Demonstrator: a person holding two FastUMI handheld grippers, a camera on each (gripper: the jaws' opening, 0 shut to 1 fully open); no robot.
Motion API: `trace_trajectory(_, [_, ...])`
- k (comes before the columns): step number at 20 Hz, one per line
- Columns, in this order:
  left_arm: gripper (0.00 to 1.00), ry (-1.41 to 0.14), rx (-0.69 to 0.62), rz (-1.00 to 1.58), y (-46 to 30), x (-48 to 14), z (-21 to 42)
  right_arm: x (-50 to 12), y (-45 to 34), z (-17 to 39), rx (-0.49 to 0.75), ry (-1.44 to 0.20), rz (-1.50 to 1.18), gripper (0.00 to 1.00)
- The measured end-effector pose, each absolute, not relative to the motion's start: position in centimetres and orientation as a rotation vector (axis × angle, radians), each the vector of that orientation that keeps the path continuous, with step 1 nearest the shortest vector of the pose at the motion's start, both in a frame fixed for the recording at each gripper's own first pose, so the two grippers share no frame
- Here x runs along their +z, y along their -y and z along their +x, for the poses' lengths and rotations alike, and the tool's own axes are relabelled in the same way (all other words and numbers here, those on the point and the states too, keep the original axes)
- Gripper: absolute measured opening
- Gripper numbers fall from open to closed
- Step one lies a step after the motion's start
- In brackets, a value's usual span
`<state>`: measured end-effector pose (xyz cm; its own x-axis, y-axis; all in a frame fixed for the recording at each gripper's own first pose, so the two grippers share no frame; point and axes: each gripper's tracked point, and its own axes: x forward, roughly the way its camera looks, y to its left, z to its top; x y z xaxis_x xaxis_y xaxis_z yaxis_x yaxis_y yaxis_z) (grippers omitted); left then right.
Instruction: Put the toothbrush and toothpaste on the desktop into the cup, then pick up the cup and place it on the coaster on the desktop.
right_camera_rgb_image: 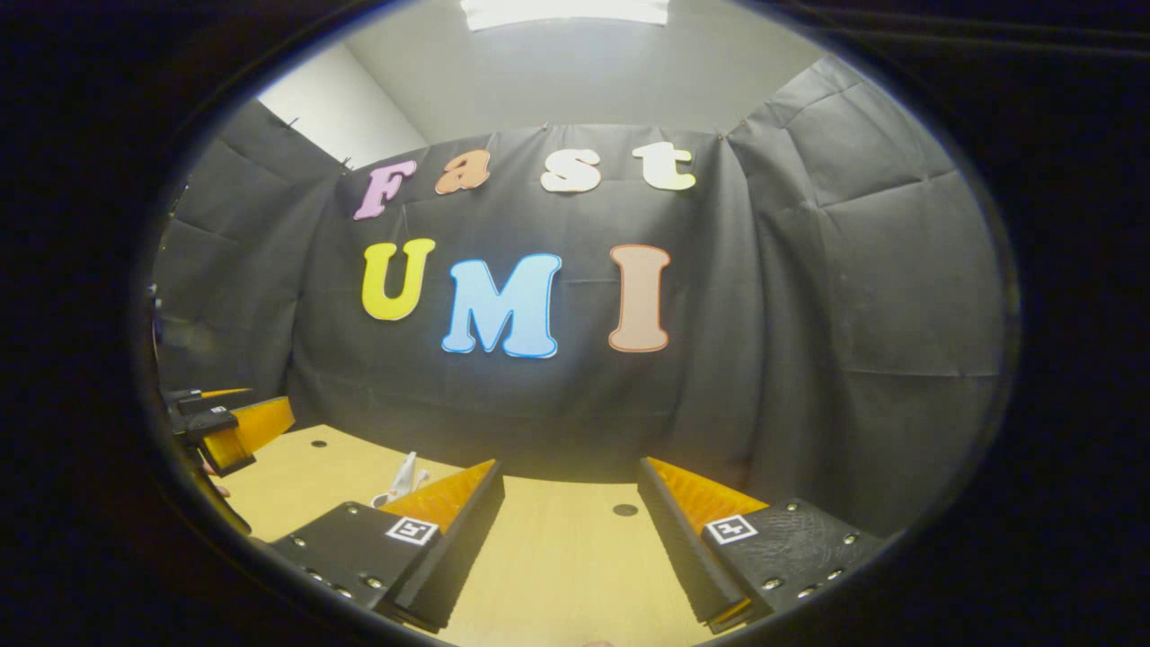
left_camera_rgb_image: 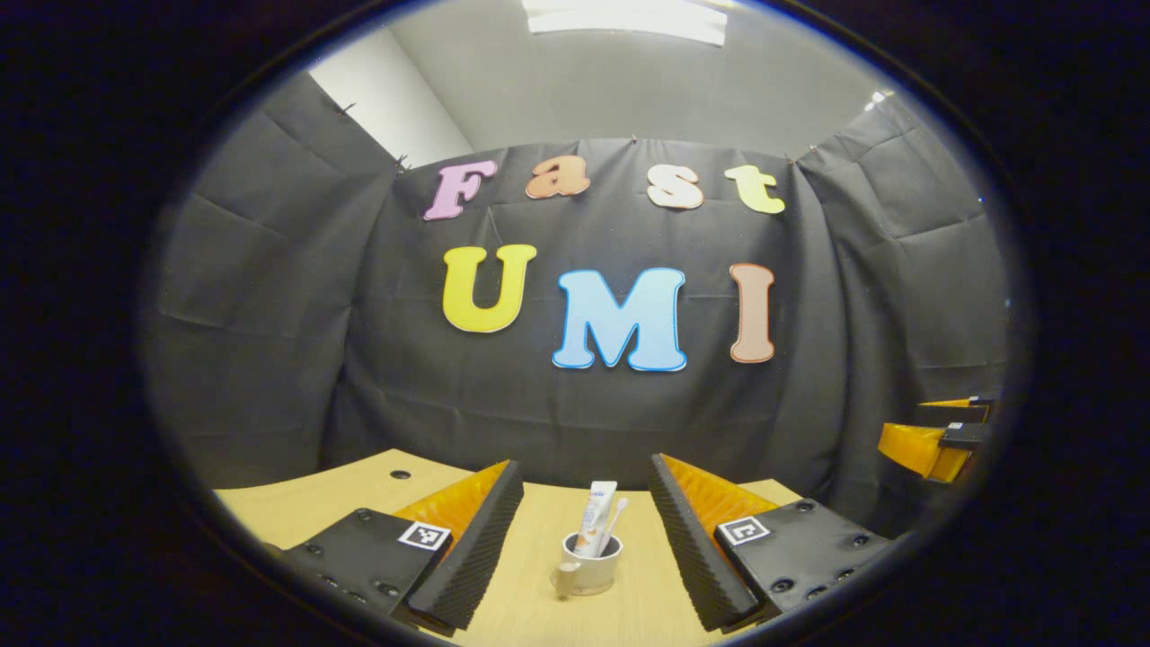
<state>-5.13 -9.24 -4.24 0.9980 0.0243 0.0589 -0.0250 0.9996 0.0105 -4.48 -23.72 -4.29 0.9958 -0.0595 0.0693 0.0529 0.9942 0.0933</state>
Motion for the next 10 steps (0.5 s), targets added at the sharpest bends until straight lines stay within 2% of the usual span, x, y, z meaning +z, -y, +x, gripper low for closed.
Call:
trace_trajectory(1, [0.99, 0.058, 0.024, 0.007, 9.3, -4.3, -5.1, -4.2, 23.6, -4.5, -0.055, 0.077, 0.083, 0.92])
trace_trajectory(9, [0.99, 0.078, 0.029, 0.023, 10.2, -3.3, -4.9, -3.7, 24.3, -5.5, -0.048, 0.102, 0.095, 0.92])
trace_trajectory(10, [0.92, 0.079, 0.028, 0.029, 10.7, -3.2, -4.9, -3.8, 24.8, -5.9, -0.05, 0.106, 0.094, 0.92])
